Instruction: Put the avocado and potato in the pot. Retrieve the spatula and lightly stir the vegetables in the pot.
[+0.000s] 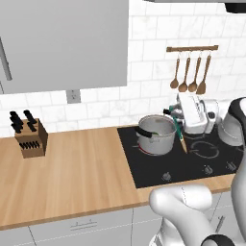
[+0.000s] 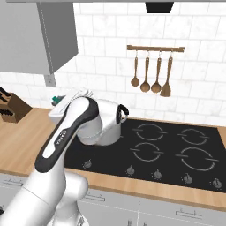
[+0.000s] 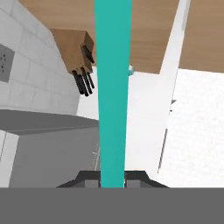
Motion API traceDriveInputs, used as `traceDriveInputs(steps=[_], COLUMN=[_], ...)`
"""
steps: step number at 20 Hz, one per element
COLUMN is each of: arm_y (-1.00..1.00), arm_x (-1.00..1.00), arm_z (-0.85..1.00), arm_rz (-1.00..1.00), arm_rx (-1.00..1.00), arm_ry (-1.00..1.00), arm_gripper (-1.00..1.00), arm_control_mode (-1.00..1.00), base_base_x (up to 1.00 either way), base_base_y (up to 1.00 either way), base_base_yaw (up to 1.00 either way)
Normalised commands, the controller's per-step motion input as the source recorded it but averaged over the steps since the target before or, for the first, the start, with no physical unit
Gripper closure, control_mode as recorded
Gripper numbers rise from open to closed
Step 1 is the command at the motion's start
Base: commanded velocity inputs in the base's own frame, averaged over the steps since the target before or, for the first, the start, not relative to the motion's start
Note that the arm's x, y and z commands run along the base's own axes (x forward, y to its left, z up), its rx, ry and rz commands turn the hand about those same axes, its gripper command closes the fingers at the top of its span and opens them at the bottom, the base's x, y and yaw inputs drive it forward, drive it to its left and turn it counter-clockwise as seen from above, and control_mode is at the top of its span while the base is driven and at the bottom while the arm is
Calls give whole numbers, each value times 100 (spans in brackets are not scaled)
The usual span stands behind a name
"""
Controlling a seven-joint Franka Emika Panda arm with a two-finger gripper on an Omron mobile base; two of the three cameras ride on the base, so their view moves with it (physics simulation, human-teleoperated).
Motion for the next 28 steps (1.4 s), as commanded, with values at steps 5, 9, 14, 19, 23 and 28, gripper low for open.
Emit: traceDriveInputs(steps=[5,9,14,19,23,28], arm_y=[-24,-23,-26,-12,-17,-28], arm_x=[18,52,70,82,72,63], arm_z=[64,18,-10,-29,-21,-11], arm_rz=[-2,-3,-5,-3,-1,-1], arm_rx=[20,22,11,2,2,4], arm_ry=[12,3,0,0,0,0], arm_gripper=[100,100,100,100,100,100], arm_control_mode=[-100,-100,-100,-100,-100,-100], base_base_x=[0,0,0,0,0,0], base_base_y=[0,0,0,0,0,0], base_base_yaw=[0,0,0,0,0,0])
